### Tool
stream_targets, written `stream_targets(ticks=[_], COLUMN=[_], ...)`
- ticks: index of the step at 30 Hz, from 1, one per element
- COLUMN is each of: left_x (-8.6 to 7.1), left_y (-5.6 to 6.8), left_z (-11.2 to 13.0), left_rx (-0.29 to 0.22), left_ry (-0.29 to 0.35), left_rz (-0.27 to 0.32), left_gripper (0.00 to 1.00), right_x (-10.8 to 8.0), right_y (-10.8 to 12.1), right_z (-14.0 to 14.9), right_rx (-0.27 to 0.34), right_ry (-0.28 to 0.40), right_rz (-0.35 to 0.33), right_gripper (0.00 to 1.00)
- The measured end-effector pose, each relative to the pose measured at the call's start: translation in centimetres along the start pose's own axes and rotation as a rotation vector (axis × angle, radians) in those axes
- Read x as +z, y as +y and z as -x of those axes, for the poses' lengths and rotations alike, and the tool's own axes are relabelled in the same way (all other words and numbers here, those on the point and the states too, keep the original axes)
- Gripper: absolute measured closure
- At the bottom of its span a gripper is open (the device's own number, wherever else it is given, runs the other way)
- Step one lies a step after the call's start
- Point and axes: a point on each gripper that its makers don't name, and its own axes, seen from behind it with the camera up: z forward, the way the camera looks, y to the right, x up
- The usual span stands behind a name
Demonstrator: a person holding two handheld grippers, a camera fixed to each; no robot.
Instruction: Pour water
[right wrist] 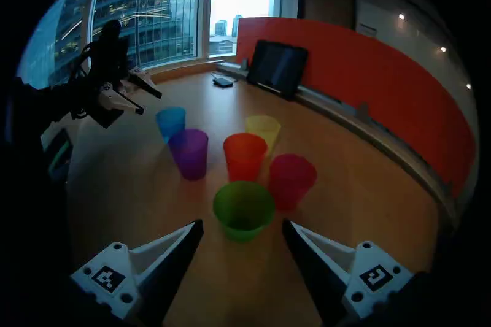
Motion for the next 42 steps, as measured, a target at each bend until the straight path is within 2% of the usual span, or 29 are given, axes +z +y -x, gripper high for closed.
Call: stream_targets(ticks=[8, 14, 29, 42], left_x=[1.6, 3.0, 5.5, 7.0], left_y=[-0.1, 0.0, 0.3, 0.5], left_z=[2.1, 2.7, 2.4, 1.5], left_rx=[-0.003, -0.002, 0.02, 0.023], left_ry=[-0.062, -0.085, -0.098, -0.096], left_rz=[0.017, 0.037, 0.073, 0.097], left_gripper=[0.02, 0.02, 0.02, 0.02], right_x=[1.8, 3.3, 6.1, 6.7], right_y=[0.4, 0.4, -0.2, -0.4], right_z=[1.7, 2.1, 1.3, -0.1], right_rx=[0.007, 0.008, 0.007, -0.006], right_ry=[-0.031, -0.039, -0.033, -0.017], right_rz=[0.0, -0.013, -0.051, -0.064], right_gripper=[0.0, 0.0, 0.0, 0.0])
